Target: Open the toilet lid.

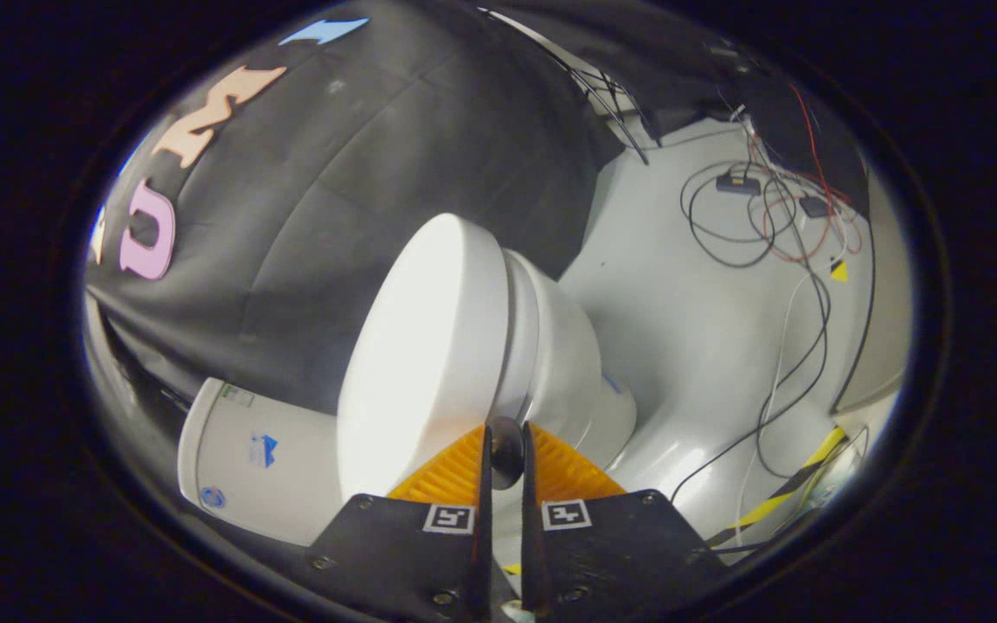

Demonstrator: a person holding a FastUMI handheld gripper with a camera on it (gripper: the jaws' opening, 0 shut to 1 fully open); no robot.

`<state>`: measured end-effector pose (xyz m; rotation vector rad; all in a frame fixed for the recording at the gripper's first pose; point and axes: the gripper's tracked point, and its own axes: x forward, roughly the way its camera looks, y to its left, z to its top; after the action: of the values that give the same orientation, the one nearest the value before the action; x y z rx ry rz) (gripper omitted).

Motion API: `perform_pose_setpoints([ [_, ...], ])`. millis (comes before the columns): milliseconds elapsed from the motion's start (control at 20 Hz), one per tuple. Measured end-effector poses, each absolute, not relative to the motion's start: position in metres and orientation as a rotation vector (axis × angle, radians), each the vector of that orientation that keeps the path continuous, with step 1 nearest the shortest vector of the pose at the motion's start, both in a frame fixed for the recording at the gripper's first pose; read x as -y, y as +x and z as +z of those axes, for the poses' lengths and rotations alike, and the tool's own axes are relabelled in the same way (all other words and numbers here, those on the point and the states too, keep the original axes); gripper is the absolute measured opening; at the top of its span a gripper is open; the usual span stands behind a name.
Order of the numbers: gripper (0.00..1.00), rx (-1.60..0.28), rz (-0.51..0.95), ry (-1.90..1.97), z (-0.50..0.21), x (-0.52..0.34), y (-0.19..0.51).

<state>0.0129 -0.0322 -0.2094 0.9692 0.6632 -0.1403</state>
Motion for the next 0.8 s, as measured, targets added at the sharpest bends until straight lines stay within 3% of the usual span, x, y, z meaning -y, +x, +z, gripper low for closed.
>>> perform_pose_setpoints([
  [50,0.14,-0.661,-0.147,0.970,-0.206,0.035,0.007],
  [150,0.04,-0.658,-0.150,0.990,-0.200,0.033,0.003],
  [800,0.04,-0.574,0.000,0.664,-0.133,0.017,0.007],
])
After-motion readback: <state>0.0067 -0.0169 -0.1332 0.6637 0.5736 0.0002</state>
